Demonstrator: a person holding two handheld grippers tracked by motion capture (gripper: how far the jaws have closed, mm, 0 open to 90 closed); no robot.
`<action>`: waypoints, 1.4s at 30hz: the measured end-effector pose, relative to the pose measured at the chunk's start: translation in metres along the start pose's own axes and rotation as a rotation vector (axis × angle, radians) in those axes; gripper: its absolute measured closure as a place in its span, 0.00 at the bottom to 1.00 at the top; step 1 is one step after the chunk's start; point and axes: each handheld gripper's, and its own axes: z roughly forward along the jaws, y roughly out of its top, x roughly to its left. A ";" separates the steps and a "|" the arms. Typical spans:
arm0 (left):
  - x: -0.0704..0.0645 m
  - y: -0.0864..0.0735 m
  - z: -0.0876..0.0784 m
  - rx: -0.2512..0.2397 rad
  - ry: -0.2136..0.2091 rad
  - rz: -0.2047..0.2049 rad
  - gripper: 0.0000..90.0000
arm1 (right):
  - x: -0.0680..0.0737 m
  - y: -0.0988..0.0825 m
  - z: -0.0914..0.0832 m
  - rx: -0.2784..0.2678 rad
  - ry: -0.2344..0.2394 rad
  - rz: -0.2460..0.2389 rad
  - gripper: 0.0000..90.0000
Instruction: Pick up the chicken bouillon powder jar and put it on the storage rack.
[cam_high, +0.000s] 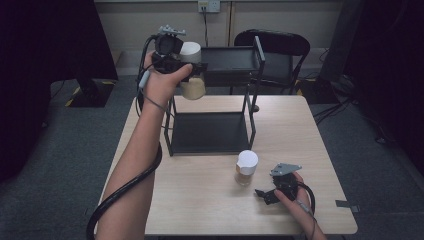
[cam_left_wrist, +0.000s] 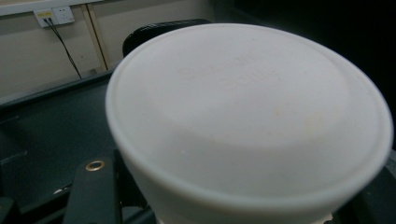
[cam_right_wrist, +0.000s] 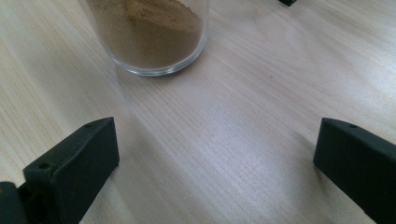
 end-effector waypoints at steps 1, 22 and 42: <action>0.000 0.004 0.000 0.005 -0.004 -0.001 0.39 | 0.000 0.000 0.000 0.000 0.000 0.000 0.00; 0.008 0.056 0.007 -0.005 0.021 0.009 0.39 | 0.000 0.000 0.000 0.000 0.000 -0.001 0.00; 0.031 0.060 0.057 0.003 0.072 -0.010 0.39 | 0.000 0.000 0.000 0.002 0.000 0.000 0.00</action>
